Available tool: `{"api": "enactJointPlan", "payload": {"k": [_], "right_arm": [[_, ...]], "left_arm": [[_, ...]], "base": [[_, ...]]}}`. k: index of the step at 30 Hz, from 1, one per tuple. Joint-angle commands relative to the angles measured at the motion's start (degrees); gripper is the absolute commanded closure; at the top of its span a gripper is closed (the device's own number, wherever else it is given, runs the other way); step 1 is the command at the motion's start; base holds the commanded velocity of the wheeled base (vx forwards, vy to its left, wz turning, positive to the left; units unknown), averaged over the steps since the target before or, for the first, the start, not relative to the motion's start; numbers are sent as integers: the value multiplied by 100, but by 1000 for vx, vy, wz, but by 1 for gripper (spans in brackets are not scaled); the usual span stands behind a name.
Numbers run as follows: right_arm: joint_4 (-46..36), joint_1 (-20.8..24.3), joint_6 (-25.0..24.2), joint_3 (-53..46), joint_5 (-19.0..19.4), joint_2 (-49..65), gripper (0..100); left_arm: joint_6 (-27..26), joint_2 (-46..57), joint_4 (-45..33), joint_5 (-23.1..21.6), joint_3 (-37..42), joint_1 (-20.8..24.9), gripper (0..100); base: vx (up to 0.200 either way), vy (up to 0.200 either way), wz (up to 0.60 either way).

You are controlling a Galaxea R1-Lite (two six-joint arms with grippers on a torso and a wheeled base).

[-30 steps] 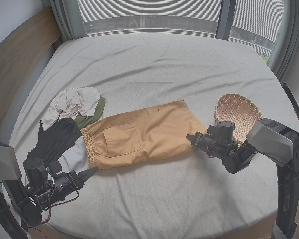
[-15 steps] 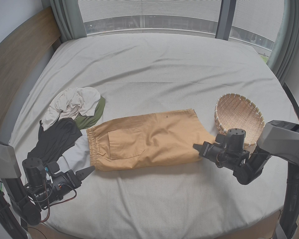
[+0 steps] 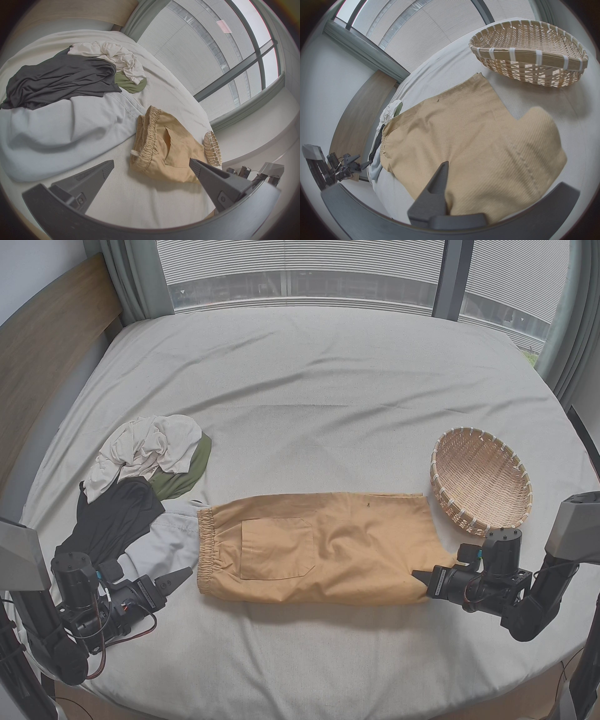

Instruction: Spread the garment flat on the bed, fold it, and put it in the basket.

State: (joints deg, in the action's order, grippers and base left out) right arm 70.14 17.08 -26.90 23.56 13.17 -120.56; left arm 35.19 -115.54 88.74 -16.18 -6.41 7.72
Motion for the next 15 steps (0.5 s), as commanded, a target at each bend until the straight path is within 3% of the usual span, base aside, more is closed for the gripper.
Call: {"api": "enactJointPlan", "payload": {"k": [1,2,15], "right_arm": [[17,-12,10,-133,2,51,100],[34,-12,10,-115,2,51,0],[588,-3,-17,-968,-7,393,0]], "left_arm": [[5,-214,3,1,-167,28,0],[14,-267,-5,9,-238,46,0],[14,-953,3,9,-765,160,0]], "base": [[0,0,0],[0,0,0],[0,0,0]]}}
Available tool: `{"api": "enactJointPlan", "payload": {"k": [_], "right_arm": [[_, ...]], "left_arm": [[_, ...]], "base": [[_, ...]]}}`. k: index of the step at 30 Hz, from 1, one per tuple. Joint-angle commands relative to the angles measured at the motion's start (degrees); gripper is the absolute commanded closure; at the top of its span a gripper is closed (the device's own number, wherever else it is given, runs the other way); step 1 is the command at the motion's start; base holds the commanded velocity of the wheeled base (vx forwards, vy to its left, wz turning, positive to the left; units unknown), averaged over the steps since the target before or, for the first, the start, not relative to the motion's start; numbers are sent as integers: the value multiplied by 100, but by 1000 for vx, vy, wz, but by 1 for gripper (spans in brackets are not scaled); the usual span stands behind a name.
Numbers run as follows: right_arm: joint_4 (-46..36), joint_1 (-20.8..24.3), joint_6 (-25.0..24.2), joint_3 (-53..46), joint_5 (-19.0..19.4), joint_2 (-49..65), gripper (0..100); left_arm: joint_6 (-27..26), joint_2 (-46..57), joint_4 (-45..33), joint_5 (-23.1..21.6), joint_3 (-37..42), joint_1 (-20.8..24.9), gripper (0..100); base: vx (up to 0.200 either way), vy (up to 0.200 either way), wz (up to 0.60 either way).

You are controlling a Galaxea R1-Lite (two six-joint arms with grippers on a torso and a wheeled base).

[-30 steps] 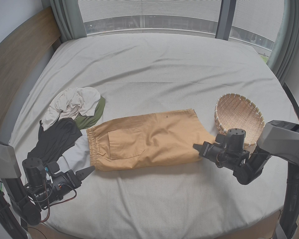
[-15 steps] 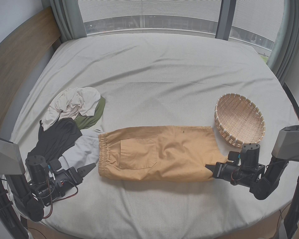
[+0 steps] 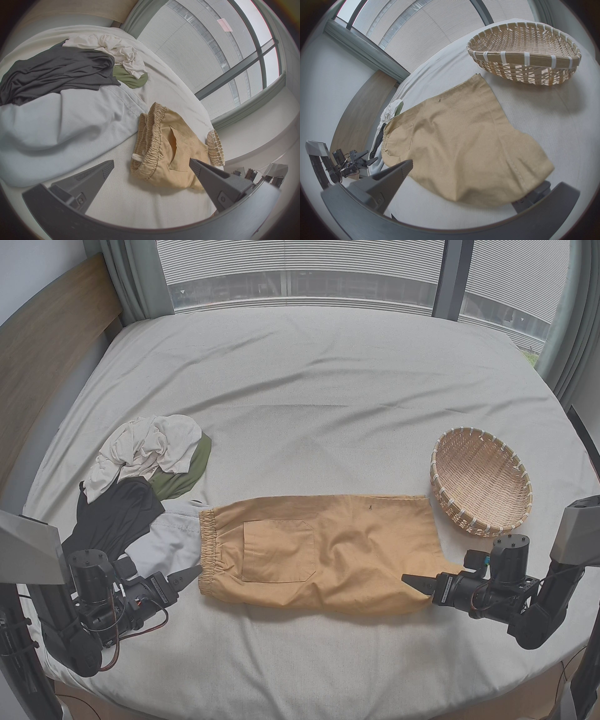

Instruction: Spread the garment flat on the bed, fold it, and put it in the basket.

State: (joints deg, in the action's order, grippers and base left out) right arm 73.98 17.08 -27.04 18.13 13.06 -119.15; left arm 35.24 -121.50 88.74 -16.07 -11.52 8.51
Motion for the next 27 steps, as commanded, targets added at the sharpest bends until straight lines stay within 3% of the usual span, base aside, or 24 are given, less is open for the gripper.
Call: {"api": "enactJointPlan", "payload": {"k": [1,8,15,27], "right_arm": [[283,-12,-3,-503,4,278,0],[995,-266,6,-1224,4,735,0],[1083,-776,-21,-1268,57,929,0],[1294,-741,-38,-1004,57,885,0]], "left_arm": [[18,-400,-5,-2,-307,98,0],[26,-805,-5,-2,-694,169,0],[35,-1156,-5,-2,-984,274,0],[35,-1446,-137,253,-1652,547,0]], "base": [[0,0,0],[0,0,0],[0,0,0],[0,0,0]]}}
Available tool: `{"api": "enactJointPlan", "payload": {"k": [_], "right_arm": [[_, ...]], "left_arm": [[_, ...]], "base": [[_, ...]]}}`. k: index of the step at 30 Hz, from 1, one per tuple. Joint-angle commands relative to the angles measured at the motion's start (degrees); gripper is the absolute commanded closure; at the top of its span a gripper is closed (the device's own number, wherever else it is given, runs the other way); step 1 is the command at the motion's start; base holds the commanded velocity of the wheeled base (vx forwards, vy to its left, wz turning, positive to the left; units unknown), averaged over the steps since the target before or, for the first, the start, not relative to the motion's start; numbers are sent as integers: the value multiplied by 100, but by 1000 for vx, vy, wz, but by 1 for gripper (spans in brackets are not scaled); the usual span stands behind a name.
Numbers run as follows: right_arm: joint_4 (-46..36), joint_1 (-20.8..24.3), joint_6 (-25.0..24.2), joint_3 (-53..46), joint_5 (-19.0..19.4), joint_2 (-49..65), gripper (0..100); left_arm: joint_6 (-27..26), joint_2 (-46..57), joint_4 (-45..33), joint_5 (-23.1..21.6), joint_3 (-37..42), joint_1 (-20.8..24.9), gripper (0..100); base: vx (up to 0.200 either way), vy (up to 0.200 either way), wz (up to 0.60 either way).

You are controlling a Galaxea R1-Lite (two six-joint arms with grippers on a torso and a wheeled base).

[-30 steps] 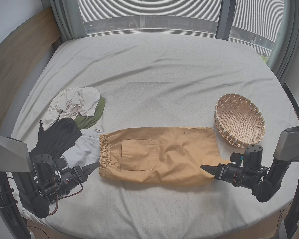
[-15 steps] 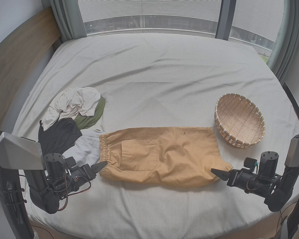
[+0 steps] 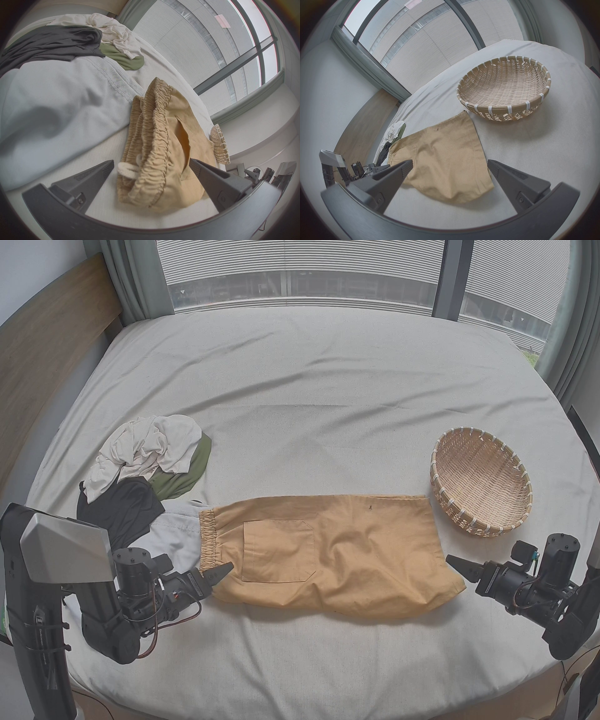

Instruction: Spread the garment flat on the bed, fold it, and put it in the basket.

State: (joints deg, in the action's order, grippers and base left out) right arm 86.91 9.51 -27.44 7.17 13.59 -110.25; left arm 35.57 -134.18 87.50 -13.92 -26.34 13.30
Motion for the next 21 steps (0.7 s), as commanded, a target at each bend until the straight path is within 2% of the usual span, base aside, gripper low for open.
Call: {"api": "enactJointPlan", "payload": {"k": [1,13,14,21], "right_arm": [[10,25,2,101,3,-5,0],[10,130,-7,48,3,-5,0],[10,130,-7,48,3,-5,0],[10,157,-24,21,3,-14,0]], "left_arm": [[11,-196,-23,39,-231,94,0],[407,-240,-225,39,-705,226,0],[433,-240,-234,47,-732,217,100],[565,-117,-207,127,-547,173,100]], "base": [[0,0,0],[0,0,0],[0,0,0],[0,0,0]]}}
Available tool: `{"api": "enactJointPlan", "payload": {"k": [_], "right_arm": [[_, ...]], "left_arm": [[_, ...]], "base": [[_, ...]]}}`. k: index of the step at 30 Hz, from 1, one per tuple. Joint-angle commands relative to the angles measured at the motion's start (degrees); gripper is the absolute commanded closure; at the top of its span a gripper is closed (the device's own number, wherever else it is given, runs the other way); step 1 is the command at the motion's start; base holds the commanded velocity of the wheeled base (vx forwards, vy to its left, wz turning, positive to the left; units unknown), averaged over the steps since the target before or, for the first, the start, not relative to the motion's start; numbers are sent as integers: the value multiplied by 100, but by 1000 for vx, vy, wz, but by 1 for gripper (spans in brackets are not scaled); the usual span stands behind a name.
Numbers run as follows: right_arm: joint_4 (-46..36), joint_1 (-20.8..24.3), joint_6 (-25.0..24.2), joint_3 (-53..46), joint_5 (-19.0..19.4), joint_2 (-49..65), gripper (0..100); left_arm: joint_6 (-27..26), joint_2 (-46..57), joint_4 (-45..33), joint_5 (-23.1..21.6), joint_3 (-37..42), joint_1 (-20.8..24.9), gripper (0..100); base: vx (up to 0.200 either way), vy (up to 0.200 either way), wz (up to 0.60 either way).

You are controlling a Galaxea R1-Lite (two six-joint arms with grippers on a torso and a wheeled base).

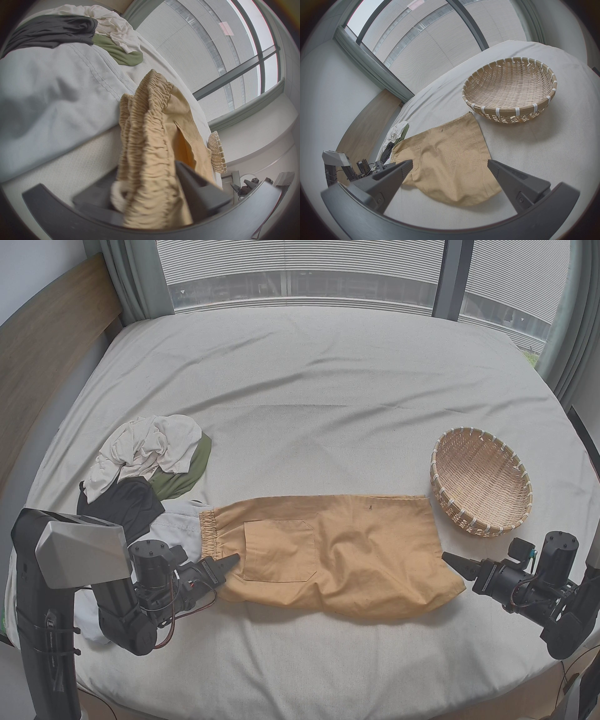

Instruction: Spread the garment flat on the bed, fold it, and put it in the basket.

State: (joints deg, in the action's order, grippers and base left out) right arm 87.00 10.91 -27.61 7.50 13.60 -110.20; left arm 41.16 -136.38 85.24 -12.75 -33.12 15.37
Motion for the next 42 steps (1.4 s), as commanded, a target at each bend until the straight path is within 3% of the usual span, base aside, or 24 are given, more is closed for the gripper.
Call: {"api": "enactJointPlan", "payload": {"k": [1,10,15,20,29,35,42], "right_arm": [[1,16,-16,-11,2,-19,0],[1,8,1,-29,2,-28,0],[1,87,10,24,11,-28,0],[10,201,1,85,11,-115,0],[36,271,-78,208,11,-300,0],[115,315,-86,199,11,-379,0],[115,386,-157,208,11,-379,0]], "left_arm": [[7,173,28,10,192,-43,100],[-46,1342,-227,1,957,-113,100],[-477,1887,-842,-26,1176,-570,100],[-617,2168,-886,-96,1493,-1063,100],[-749,2317,-886,-149,1862,-1335,100],[-802,2317,-877,-131,1818,-1168,100],[-802,2300,-842,-114,1493,-456,100]], "base": [[0,0,0],[0,0,0],[0,0,0],[0,0,0],[0,0,0],[0,0,0],[0,0,0]]}}
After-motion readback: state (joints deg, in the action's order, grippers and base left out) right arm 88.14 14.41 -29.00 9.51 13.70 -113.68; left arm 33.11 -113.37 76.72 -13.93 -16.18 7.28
